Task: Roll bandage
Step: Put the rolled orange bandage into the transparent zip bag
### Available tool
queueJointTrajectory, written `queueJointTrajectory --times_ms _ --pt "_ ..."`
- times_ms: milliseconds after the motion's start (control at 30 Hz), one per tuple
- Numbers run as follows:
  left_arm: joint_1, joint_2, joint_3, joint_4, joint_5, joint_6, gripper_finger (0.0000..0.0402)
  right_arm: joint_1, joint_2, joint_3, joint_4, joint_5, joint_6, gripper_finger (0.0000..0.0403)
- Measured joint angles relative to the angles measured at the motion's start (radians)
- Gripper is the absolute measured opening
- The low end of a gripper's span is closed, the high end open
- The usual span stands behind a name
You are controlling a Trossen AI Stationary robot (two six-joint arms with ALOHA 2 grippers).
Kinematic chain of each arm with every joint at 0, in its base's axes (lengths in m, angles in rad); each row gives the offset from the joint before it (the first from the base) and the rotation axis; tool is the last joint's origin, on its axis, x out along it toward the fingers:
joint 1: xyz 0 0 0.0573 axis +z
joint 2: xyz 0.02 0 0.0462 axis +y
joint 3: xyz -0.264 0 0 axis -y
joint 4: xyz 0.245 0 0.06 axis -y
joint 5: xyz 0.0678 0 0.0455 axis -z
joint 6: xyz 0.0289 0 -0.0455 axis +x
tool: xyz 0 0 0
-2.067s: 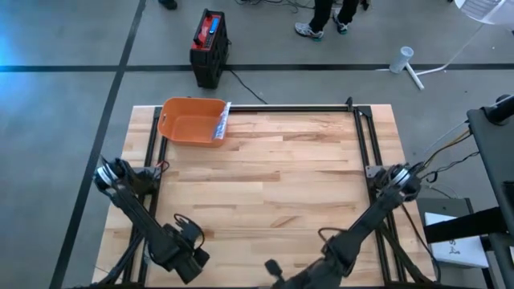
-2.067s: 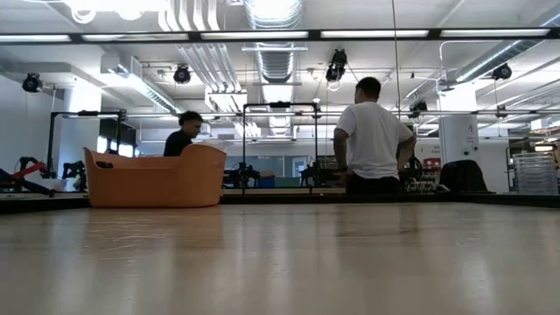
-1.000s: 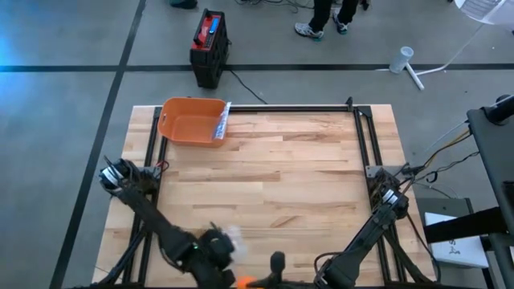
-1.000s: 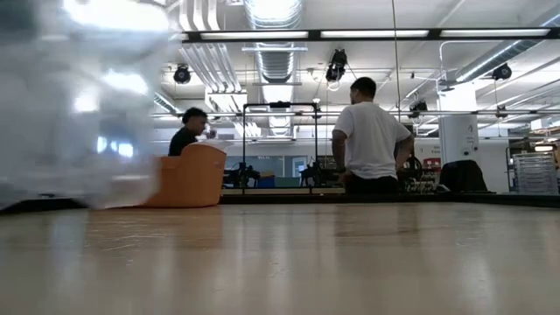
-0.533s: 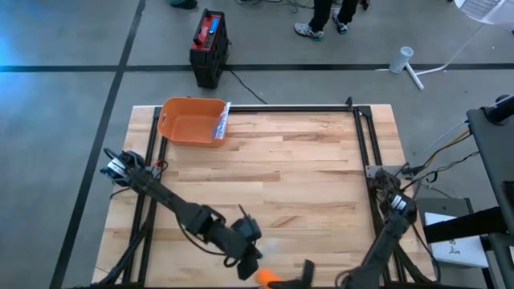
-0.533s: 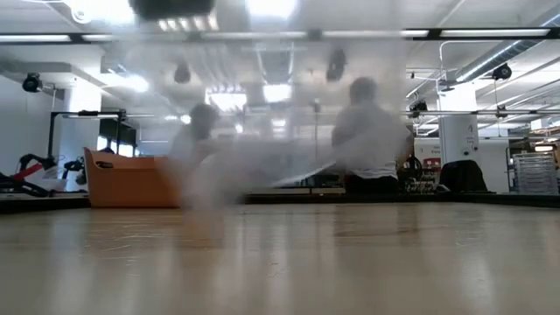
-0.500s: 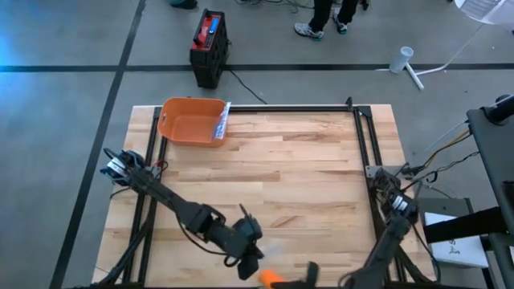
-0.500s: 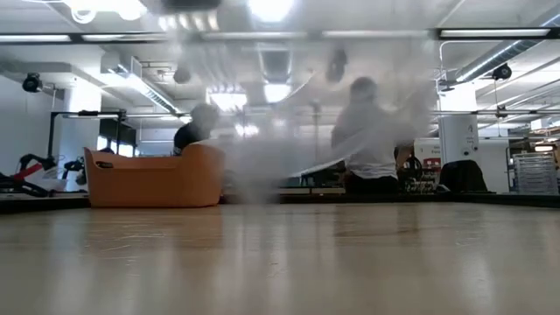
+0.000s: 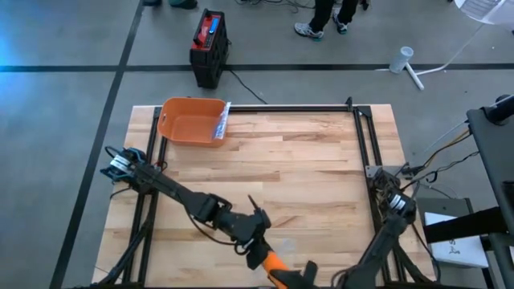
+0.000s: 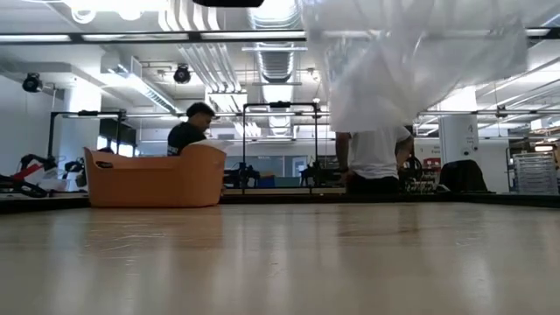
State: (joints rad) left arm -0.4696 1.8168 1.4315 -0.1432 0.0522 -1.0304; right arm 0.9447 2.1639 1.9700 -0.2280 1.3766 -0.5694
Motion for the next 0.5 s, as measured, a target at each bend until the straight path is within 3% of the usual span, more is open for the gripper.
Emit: queueJointTrajectory --times_ms 133,300,500 --pt "0.017 -0.012 0.0 -0.017 0.019 0.035 0.0 -0.041 0.0 -0.017 -0.148 -0.008 0.019 0.0061" --pt "0.02 -0.041 -0.002 -0.097 0.004 0.048 0.0 -0.07 0.0 -0.019 -0.369 -0.088 0.17 0.0061" --pt "0.019 -0.104 -0.003 -0.187 -0.05 0.054 0.0 -0.075 -0.003 -0.019 -0.429 -0.211 0.223 0.006"
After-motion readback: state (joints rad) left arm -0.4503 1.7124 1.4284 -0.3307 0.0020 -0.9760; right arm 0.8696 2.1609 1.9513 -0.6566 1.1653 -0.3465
